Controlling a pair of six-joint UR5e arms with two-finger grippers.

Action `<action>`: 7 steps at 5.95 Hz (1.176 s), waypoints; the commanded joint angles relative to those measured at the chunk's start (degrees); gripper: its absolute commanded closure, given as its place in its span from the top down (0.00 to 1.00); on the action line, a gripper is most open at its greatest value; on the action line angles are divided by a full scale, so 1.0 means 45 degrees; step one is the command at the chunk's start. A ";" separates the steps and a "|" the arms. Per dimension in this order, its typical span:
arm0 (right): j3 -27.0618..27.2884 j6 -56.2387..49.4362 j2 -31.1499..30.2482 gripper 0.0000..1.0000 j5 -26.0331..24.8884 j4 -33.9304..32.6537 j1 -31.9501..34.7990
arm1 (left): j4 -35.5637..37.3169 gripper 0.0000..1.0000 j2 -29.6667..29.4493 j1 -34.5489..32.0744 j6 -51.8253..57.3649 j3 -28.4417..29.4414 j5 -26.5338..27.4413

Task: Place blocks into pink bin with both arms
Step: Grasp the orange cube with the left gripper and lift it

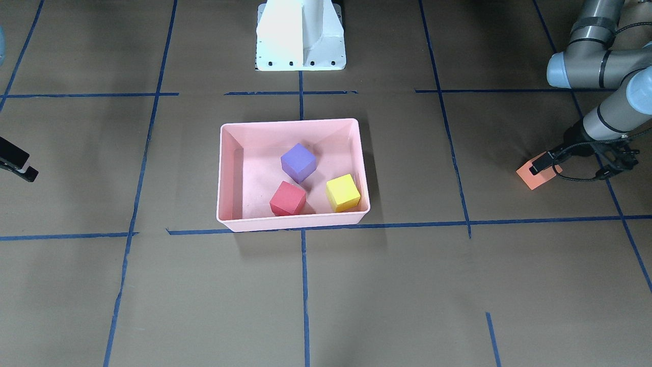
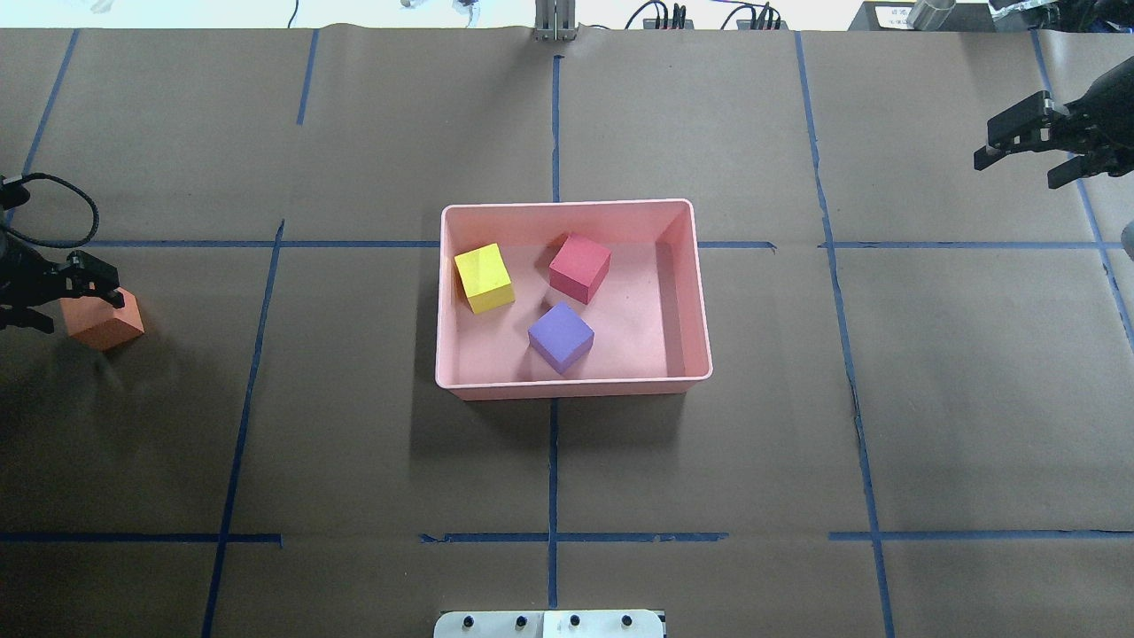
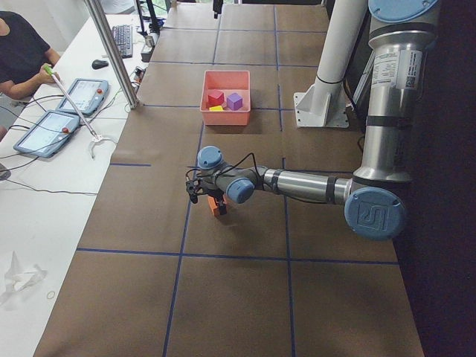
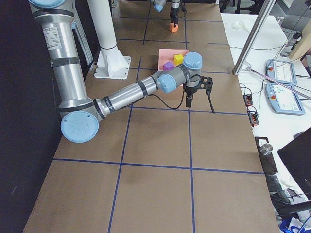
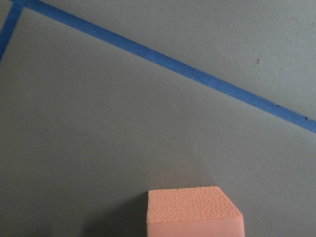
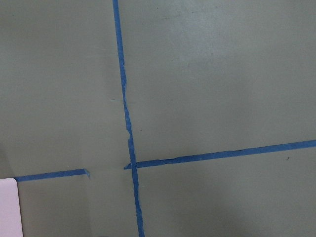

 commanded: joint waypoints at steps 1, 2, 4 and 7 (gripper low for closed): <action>0.0233 0.0094 -0.0073 1.00 -0.0030 -0.0006 0.0006 | -0.0887 0.74 -0.0014 0.0172 0.0015 0.0423 0.0072; 0.0525 0.0095 -0.0383 1.00 -0.0030 -0.0006 0.0007 | -0.0893 0.13 -0.0343 0.0289 -0.0023 0.0425 0.0034; 0.0762 -0.0002 -0.0678 1.00 -0.0011 -0.0006 0.0065 | -0.0854 0.04 -0.2500 0.0290 -0.1146 0.0153 -0.0006; 0.0899 -0.0042 -0.1010 1.00 -0.0010 0.0014 0.0085 | -0.0737 0.05 -0.5937 0.2138 -0.5257 -0.2031 -0.0554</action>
